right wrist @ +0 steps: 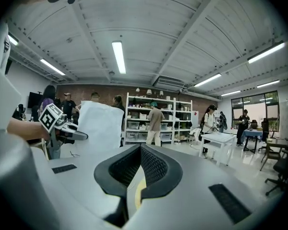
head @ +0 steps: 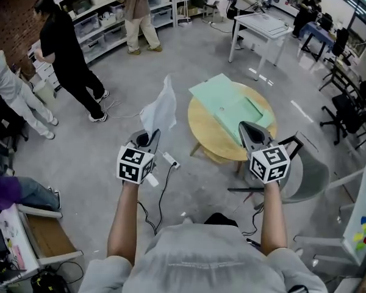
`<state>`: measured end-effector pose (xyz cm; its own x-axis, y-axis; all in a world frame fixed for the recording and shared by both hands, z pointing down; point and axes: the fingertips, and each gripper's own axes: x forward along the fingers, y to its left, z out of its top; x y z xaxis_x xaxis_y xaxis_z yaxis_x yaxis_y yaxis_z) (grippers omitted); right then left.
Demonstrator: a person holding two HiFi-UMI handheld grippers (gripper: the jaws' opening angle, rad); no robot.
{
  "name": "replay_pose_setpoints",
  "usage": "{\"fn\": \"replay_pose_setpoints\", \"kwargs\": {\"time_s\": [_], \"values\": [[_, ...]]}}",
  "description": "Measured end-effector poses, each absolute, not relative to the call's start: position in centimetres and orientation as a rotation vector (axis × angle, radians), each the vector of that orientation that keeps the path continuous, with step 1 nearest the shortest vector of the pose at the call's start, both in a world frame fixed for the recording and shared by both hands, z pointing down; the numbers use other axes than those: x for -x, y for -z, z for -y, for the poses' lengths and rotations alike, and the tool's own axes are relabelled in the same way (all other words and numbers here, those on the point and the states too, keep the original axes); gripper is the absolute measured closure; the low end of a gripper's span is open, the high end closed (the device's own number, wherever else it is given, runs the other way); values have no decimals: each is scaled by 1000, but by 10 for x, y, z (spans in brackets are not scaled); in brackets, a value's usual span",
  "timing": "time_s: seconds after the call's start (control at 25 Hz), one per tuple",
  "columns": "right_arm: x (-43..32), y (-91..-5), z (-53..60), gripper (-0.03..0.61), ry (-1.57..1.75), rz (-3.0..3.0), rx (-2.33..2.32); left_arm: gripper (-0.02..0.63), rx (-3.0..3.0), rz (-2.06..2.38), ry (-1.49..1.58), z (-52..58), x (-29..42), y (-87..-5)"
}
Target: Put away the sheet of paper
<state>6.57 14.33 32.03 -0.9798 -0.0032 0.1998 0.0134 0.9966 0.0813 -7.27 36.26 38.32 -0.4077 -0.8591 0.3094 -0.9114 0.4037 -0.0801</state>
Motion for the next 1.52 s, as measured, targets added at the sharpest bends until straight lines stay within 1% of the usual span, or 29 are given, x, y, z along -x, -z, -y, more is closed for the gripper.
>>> {"fn": "replay_pose_setpoints", "kwargs": {"time_s": [0.28, 0.56, 0.8, 1.0, 1.2, 1.36, 1.52], "values": [[-44, -340, -110, 549, 96, 2902, -29, 595, -1588, 2383, -332, -328, 95, -403], [11, -360, -66, 549, 94, 2898, 1, 595, -1565, 2373, -355, -290, 146, -413], [57, -375, 1, 549, -47, 2921, -55, 595, -1558, 2331, -372, -228, 201, -417], [83, -396, 68, 549, -97, 2885, -168, 595, -1590, 2268, -371, -164, 237, -425], [89, -431, 111, 549, -162, 2834, -240, 595, -1651, 2148, -380, -110, 252, -440], [86, -457, 129, 549, -272, 2803, -296, 595, -1694, 2056, -418, -78, 259, -453], [82, -471, 140, 549, -363, 2746, -404, 595, -1751, 1960, -391, -53, 265, -458]]}}
